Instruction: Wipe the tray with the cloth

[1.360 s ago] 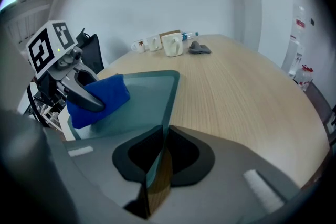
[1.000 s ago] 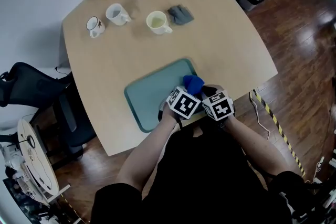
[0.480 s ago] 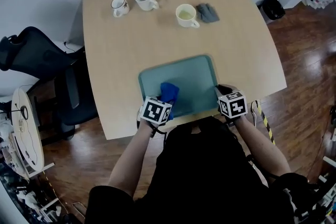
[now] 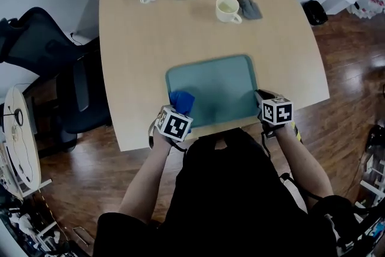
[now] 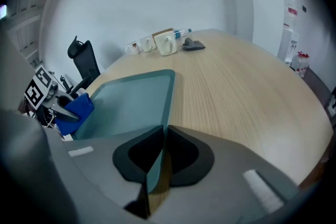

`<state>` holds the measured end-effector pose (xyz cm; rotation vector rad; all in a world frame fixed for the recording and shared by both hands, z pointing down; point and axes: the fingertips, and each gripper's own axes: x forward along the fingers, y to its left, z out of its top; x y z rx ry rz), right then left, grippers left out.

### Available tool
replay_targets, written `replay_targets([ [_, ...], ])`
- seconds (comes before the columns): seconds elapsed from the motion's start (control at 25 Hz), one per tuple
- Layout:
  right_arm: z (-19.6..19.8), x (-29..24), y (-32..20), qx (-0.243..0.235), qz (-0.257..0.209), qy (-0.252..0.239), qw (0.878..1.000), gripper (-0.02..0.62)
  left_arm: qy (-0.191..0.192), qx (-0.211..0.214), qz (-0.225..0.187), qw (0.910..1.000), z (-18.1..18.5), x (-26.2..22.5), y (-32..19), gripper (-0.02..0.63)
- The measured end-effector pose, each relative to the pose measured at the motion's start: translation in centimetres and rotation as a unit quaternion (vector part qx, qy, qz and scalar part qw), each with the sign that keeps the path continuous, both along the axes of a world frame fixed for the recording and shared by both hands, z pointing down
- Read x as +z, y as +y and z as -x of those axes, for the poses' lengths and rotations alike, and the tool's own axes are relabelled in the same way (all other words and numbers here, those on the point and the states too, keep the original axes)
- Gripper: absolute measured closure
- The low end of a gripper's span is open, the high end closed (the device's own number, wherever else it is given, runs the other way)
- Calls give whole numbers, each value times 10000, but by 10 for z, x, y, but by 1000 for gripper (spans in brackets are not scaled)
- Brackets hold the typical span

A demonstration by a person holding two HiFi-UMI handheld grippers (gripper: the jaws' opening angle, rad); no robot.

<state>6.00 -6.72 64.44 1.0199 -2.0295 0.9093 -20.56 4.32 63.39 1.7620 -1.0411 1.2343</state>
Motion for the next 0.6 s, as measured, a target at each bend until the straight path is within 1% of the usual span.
replay_targets([
  [0.04, 1, 0, 0, 11, 8, -75, 10000, 563, -24, 62, 0, 10000, 0, 1, 0, 456],
  [0.12, 0, -2, 1, -6, 14, -120, 9999, 560, 85, 77, 5, 9999, 1, 0, -1, 456],
  [0.2, -4, -5, 4, -51, -14, 18, 10000, 548, 245, 57, -37, 9997, 1, -1, -1, 456],
  [0.28, -9, -7, 9, -105, -12, 178, 9998, 534, 313, 52, -100, 9994, 3, 0, -1, 456],
  [0.4, -13, -9, 25, -233, 278, 162, 9992, 532, 349, 0, -98, 9993, 1, -2, -2, 456],
  [0.52, -17, -9, 50, -388, 648, -29, 9971, 533, 281, -162, -56, 9995, 2, -7, -1, 456],
  [0.6, -18, -9, 61, -402, 786, -216, 9959, 535, 309, -282, -35, 9991, 1, -9, 2, 456],
])
